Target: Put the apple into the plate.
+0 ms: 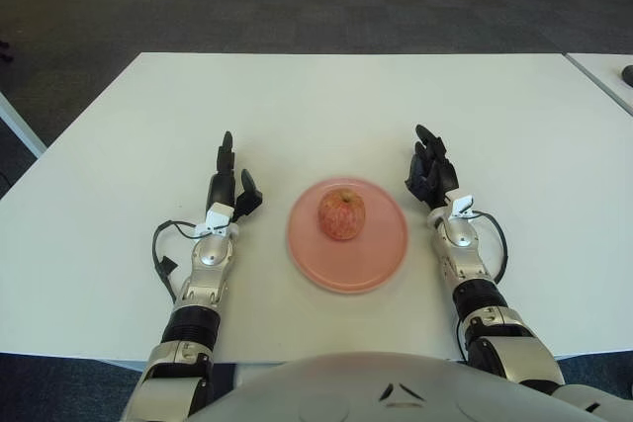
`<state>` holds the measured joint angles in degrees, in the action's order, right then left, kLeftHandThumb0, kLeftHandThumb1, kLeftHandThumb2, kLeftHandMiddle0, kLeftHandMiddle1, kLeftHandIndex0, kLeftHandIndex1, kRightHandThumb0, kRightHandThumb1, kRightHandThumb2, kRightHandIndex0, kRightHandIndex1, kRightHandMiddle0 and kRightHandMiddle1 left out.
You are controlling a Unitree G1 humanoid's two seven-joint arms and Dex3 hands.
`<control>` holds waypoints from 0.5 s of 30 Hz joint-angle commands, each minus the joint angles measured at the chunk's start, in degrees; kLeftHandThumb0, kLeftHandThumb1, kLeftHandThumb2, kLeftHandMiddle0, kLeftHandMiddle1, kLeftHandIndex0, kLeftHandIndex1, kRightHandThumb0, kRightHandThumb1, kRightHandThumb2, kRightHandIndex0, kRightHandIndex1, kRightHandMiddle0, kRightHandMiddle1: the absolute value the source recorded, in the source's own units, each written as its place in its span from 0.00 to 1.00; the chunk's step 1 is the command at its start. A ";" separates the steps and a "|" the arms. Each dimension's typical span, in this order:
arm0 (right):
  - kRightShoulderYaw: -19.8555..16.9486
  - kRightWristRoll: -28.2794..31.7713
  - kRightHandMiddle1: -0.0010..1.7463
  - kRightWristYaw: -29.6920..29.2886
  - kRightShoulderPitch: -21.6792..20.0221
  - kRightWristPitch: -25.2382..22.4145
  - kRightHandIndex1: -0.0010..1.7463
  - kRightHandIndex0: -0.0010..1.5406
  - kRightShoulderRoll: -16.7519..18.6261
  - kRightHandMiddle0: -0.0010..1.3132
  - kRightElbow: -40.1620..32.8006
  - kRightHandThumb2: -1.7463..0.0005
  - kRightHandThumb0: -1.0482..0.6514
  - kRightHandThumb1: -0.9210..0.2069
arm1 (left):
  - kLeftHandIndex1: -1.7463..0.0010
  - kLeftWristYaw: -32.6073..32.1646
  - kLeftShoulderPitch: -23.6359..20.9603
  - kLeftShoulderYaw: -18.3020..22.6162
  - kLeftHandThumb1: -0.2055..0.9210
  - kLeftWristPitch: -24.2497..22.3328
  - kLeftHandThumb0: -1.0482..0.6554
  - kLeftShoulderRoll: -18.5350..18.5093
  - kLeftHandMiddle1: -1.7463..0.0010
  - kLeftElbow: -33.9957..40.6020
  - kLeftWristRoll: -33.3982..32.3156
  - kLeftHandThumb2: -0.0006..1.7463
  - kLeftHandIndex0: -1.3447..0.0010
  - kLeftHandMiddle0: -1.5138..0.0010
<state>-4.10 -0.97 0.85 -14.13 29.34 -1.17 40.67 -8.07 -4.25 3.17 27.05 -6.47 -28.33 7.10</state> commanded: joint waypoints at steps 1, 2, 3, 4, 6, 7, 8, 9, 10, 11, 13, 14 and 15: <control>0.34 0.75 0.18 1.29 3.47 -5.39 0.01 0.09 -0.55 0.00 -1.37 0.46 0.30 0.00 | 1.00 0.53 0.40 -0.13 1.00 0.25 0.01 -0.35 1.00 -0.08 0.04 0.66 1.00 1.00; 0.38 0.76 0.18 1.51 3.60 -6.04 0.01 0.09 -0.58 0.00 -1.90 0.46 0.30 0.00 | 1.00 0.56 0.37 -0.13 1.00 0.17 0.01 -0.32 1.00 -0.13 -0.02 0.66 1.00 1.00; 0.46 0.79 0.17 1.77 3.99 -6.97 0.01 0.09 -0.70 0.00 -3.03 0.46 0.30 0.00 | 1.00 0.59 0.34 -0.10 1.00 0.00 0.00 -0.30 1.00 -0.13 -0.11 0.66 1.00 1.00; 0.51 0.81 0.17 1.96 4.31 -7.72 0.01 0.09 -0.77 0.00 -3.95 0.46 0.30 0.00 | 1.00 0.61 0.32 -0.08 1.00 -0.12 0.00 -0.28 1.00 -0.13 -0.17 0.66 1.00 1.00; 0.66 0.79 0.16 2.16 5.00 -9.16 0.01 0.09 -0.84 0.00 -5.85 0.46 0.30 0.00 | 1.00 0.72 0.32 0.01 1.00 -0.31 0.00 -0.33 1.00 -0.10 -0.33 0.66 1.00 1.00; 0.71 0.78 0.16 2.24 5.30 -9.82 0.01 0.09 -0.85 0.00 -6.68 0.46 0.30 0.00 | 1.00 0.76 0.32 0.04 1.00 -0.37 0.00 -0.34 1.00 -0.08 -0.38 0.66 1.00 1.00; 0.81 0.69 0.16 2.18 5.75 -10.75 0.01 0.10 -0.80 0.00 -7.88 0.46 0.30 0.00 | 1.00 0.74 0.25 0.05 1.00 -0.33 0.00 -0.33 1.00 -0.23 -0.38 0.66 1.00 1.00; 0.88 0.63 0.15 2.13 6.09 -11.57 0.01 0.10 -0.75 0.00 -8.82 0.46 0.30 0.00 | 1.00 0.73 0.21 0.05 1.00 -0.28 0.01 -0.34 1.00 -0.33 -0.36 0.66 1.00 1.00; 0.93 0.59 0.15 2.08 6.34 -12.22 0.01 0.10 -0.71 0.00 -9.52 0.46 0.30 0.00 | 1.00 0.73 0.19 0.05 1.00 -0.24 0.01 -0.35 1.00 -0.40 -0.35 0.66 1.00 1.00; 0.99 0.56 0.15 2.05 6.58 -12.92 0.01 0.10 -0.68 0.00 -10.25 0.46 0.30 0.00 | 1.00 0.74 0.18 0.05 1.00 -0.21 0.01 -0.37 1.00 -0.44 -0.34 0.66 1.00 1.00; 1.11 0.56 0.14 1.97 7.18 -14.45 0.01 0.10 -0.63 0.00 -12.03 0.47 0.30 0.00 | 1.00 0.81 0.24 0.03 1.00 -0.29 0.01 -0.39 1.00 -0.35 -0.36 0.66 1.00 1.00; 1.21 0.53 0.14 1.87 7.55 -15.25 0.01 0.10 -0.55 0.00 -13.06 0.47 0.30 0.00 | 1.00 0.90 0.31 0.05 1.00 -0.34 0.01 -0.43 1.00 -0.26 -0.41 0.67 1.00 1.00; 1.30 0.49 0.14 1.86 7.91 -15.87 0.01 0.10 -0.55 0.00 -13.99 0.47 0.30 0.00 | 1.00 1.02 0.43 0.05 1.00 -0.45 0.01 -0.45 1.00 -0.10 -0.47 0.67 1.00 1.00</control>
<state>-3.02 -0.68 2.78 -8.82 17.33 -1.62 27.63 -7.76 -4.21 3.17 27.04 -6.58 -28.33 6.97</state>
